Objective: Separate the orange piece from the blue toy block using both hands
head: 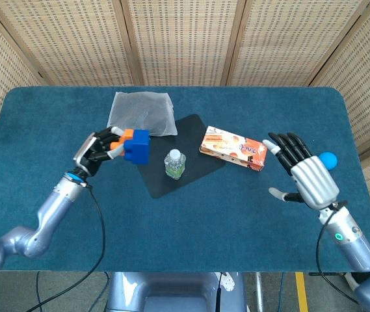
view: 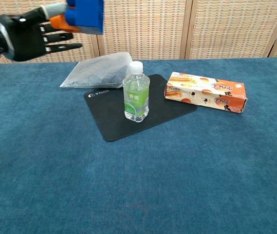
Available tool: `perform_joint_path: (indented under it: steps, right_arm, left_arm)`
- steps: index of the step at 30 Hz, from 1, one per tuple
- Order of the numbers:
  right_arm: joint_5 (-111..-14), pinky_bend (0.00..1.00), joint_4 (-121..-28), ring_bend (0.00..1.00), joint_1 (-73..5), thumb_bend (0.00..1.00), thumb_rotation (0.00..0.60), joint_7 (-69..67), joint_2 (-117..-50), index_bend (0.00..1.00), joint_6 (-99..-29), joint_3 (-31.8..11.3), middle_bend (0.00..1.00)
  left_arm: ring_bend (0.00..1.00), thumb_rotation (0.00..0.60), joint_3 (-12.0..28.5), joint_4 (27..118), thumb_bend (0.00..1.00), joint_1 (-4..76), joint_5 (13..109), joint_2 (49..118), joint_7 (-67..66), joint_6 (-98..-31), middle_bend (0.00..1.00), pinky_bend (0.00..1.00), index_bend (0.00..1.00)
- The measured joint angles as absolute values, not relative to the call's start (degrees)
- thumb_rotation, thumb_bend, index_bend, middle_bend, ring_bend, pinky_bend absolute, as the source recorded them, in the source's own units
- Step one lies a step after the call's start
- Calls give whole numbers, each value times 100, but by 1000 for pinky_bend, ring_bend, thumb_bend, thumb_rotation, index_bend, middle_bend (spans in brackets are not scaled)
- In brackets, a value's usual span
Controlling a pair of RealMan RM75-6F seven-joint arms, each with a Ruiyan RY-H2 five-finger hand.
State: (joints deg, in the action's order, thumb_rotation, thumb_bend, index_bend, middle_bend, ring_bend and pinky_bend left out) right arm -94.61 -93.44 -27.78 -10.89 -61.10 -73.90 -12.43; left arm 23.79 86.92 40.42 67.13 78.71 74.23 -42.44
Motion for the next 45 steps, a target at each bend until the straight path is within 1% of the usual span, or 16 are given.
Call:
perform_joint_path:
  steps: [6, 10, 17, 19, 21, 24, 28, 33, 34, 36, 38, 41, 45]
  right_arm:
    - [-8979, 0, -9631, 0, -3358, 0, 600, -1034, -6350, 0, -6791, -1551, 0]
    - [-8799, 0, -9742, 0, -3621, 0, 600, -808, -6643, 0, -6649, -1697, 0]
    - [-8288, 0, -9884, 0, -4050, 0, 600, -188, -7164, 0, -6356, -1886, 4]
    - [-8129, 0, -9876, 0, -4162, 0, 600, 12, -7368, 1, -6317, -1935, 32]
    - [-7986, 0, -9832, 0, -4257, 0, 600, 154, -7581, 21, -6324, -1992, 84]
    - [-7747, 0, -9739, 0, -4382, 0, 600, 267, -7836, 80, -6352, -2095, 162]
    - [-7451, 0, -9686, 0, -4495, 0, 600, 305, -8034, 209, -6368, -2216, 270]
    - [-7154, 0, -9697, 0, -4610, 1, 600, 346, -8132, 317, -6256, -2272, 350]
    - [-7102, 0, -9699, 3, -4627, 9, 600, 349, -8153, 367, -6247, -2286, 382]
    - [-6988, 0, -9695, 32, -4668, 43, 600, 352, -8223, 463, -6249, -2333, 450]
    - [-6946, 0, -9685, 80, -4687, 121, 600, 353, -8275, 551, -6295, -2373, 521]
    - [-6963, 0, -9668, 110, -4680, 199, 600, 339, -8296, 608, -6429, -2396, 561]
    - [-7059, 0, -9673, 119, -4598, 219, 600, 124, -8214, 622, -6579, -2429, 569]
  left_arm:
    - [541, 600, 2599, 8699, 422, 4378, 6161, 8319, 7102, -4067, 588, 115, 634]
    - [541, 600, 2755, 8714, 428, 4556, 5853, 8583, 6825, -3962, 588, 115, 634]
    - [541, 600, 2975, 8828, 443, 4614, 5546, 8850, 6753, -3870, 588, 115, 638]
    - [541, 600, 3011, 8877, 444, 4616, 5498, 8934, 6710, -3855, 588, 115, 639]
    - [541, 600, 3023, 8898, 445, 4608, 5477, 8986, 6657, -3854, 588, 114, 639]
    - [541, 600, 3040, 8915, 449, 4573, 5415, 9090, 6605, -3844, 588, 113, 639]
    - [541, 600, 3067, 8894, 453, 4523, 5361, 9211, 6574, -3829, 588, 113, 640]
    - [541, 600, 3126, 8884, 455, 4479, 5338, 9348, 6576, -3761, 588, 113, 641]
    - [541, 600, 3133, 8884, 455, 4471, 5343, 9380, 6567, -3746, 588, 113, 641]
    - [541, 600, 3139, 8890, 454, 4459, 5350, 9415, 6546, -3723, 588, 113, 643]
    - [541, 600, 3142, 8894, 451, 4440, 5362, 9439, 6503, -3695, 588, 112, 645]
    - [541, 600, 3151, 8858, 451, 4406, 5355, 9447, 6411, -3679, 588, 109, 644]
    - [541, 600, 3211, 8810, 457, 4308, 5335, 9369, 6376, -3639, 588, 105, 645]
